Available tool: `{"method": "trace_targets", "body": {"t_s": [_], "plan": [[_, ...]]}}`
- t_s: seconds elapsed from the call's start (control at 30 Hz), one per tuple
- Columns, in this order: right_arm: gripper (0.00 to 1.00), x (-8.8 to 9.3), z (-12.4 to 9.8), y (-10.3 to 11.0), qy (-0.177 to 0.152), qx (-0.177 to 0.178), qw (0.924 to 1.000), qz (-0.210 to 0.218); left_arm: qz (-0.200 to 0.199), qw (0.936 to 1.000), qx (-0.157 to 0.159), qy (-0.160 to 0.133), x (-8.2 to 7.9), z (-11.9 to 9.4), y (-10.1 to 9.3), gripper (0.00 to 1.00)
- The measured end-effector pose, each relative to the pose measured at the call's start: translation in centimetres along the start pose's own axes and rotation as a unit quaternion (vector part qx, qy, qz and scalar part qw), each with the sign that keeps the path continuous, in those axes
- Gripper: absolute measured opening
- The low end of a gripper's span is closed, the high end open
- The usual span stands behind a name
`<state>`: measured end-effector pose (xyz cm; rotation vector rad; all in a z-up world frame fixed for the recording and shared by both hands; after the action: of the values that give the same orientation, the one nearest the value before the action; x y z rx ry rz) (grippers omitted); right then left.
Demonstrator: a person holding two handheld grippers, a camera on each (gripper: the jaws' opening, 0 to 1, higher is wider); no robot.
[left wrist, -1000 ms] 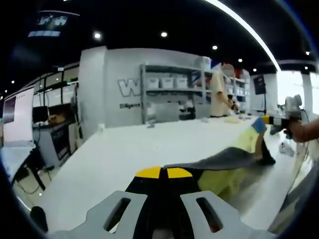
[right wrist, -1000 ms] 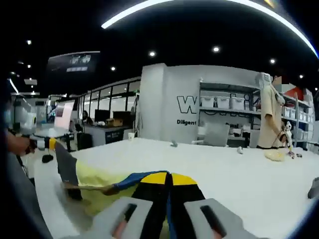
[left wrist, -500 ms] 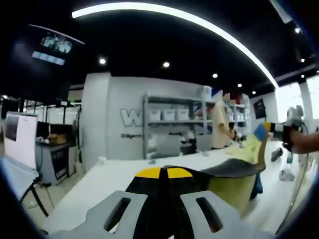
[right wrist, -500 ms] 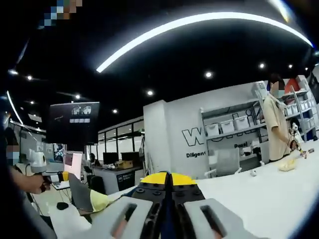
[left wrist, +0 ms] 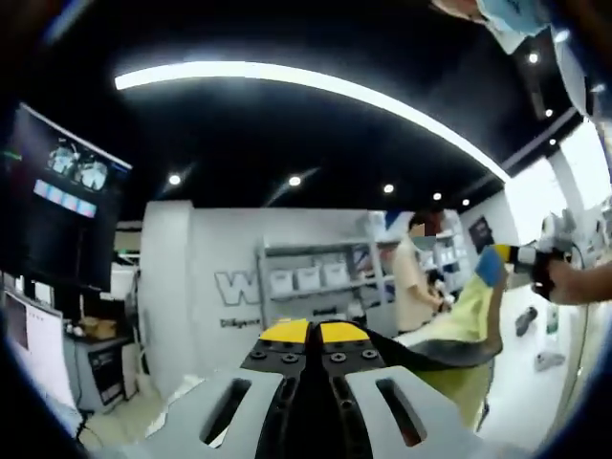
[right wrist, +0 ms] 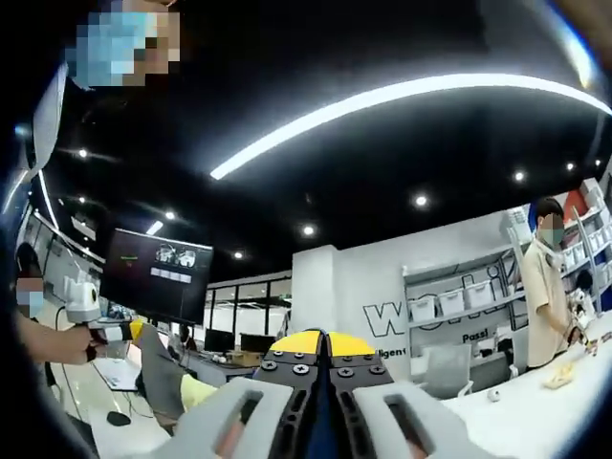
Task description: Fold the garment on the visible template until the final outline fits inside the template.
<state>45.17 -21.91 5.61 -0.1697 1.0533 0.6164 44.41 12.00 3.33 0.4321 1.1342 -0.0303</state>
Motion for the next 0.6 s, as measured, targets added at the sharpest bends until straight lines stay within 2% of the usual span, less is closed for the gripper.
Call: {"method": "trace_targets", "body": {"t_s": [0.07, 0.13, 0.2, 0.27, 0.33, 0.4, 0.47, 0.6], "plan": [[0.00, 0.2, 0.0, 0.0, 0.004, 0.000, 1.0000, -0.007, -0.002, 1.0000, 0.007, -0.004, -0.1, 0.0, -0.6, 0.00], [0.00, 0.6, -0.1, -0.2, 0.011, 0.004, 0.9998, -0.013, -0.004, 0.9999, 0.009, 0.003, 0.6, -0.1, -0.8, 0.00], [0.00, 2.2, -0.6, -1.0, 0.033, 0.016, 0.9992, -0.015, -0.008, 0.9998, 0.010, 0.012, 1.4, -0.2, -1.1, 0.00], [0.00, 4.1, -1.2, -1.9, 0.062, 0.033, 0.9975, 0.002, -0.022, 0.9993, 0.013, 0.028, 3.0, -0.6, -1.8, 0.00], [0.00, 8.0, -2.9, -3.3, 0.106, 0.059, 0.9925, 0.010, -0.035, 0.9976, 0.009, 0.058, 6.0, -1.3, -2.2, 0.00], [0.00, 9.6, -3.4, -3.8, 0.122, 0.065, 0.9903, 0.011, -0.047, 0.9953, 0.009, 0.083, 8.8, -1.8, -2.6, 0.00], [0.00, 11.2, -3.8, -4.6, 0.139, 0.076, 0.9873, 0.011, -0.052, 0.9938, 0.009, 0.098, 9.8, -2.0, -2.9, 0.00], [0.00, 15.2, -4.5, -6.5, 0.179, 0.093, 0.9794, 0.009, -0.062, 0.9897, 0.015, 0.129, 13.3, -1.7, -3.7, 0.00]]}}
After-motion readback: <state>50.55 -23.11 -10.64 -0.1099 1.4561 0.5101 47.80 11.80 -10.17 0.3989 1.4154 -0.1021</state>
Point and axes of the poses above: the point that each gripper's makers call its tool centre point, and the gripper's own axes: z roughly forward along the fingers, y roughly to its left, x roughly out of its underside, the point moved 1 cm from there along -z, roughly backward along the fingers, and after that the axes turned 10 degrees about z, right-handed, at the moved point
